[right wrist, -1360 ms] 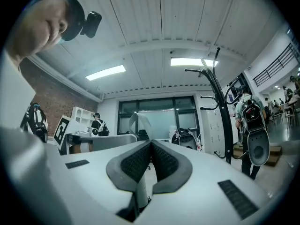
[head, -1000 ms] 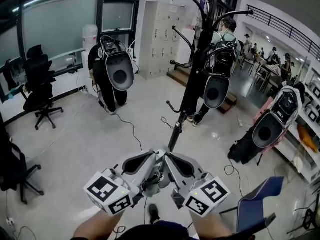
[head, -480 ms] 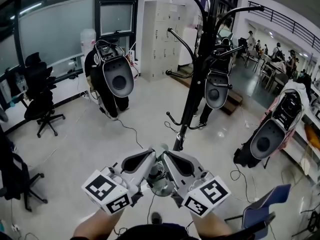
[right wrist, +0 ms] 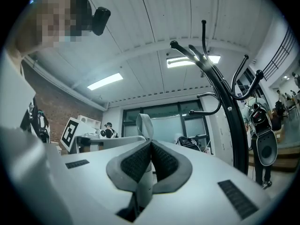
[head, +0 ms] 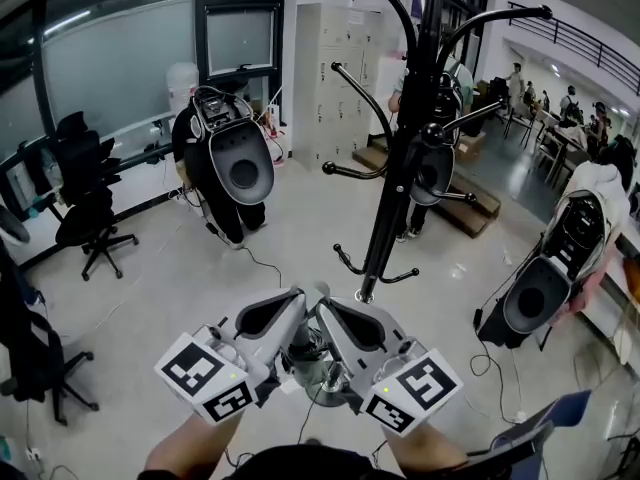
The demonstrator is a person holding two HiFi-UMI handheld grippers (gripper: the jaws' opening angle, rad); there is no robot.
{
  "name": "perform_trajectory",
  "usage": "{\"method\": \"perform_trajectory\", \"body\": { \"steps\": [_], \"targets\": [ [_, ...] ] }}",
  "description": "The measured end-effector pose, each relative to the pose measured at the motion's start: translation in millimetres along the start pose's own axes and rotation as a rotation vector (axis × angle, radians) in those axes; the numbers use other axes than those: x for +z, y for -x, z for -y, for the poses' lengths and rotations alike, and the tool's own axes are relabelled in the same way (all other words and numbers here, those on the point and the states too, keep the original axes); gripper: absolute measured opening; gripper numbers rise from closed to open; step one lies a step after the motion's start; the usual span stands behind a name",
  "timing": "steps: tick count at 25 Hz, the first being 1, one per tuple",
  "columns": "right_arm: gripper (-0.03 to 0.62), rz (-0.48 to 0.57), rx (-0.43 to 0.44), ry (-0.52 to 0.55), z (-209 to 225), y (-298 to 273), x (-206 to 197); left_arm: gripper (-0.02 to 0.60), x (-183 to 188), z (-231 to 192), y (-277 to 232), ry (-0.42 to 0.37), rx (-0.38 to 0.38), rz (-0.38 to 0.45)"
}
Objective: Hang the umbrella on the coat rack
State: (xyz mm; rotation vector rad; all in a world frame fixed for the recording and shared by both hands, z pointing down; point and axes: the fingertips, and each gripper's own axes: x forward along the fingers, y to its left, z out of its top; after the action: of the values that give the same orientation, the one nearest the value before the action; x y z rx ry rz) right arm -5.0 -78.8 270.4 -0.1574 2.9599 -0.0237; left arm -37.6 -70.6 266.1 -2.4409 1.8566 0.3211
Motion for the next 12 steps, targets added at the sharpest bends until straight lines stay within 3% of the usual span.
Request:
{"method": "perform_trajectory", "body": {
  "steps": [12],
  "targets": [
    [0.009, 0.013, 0.054, 0.021, 56.5, -42.0, 11.5, 0.011, 8.3, -45.0, -51.5, -0.011, 0.035, 0.018]
  ]
}}
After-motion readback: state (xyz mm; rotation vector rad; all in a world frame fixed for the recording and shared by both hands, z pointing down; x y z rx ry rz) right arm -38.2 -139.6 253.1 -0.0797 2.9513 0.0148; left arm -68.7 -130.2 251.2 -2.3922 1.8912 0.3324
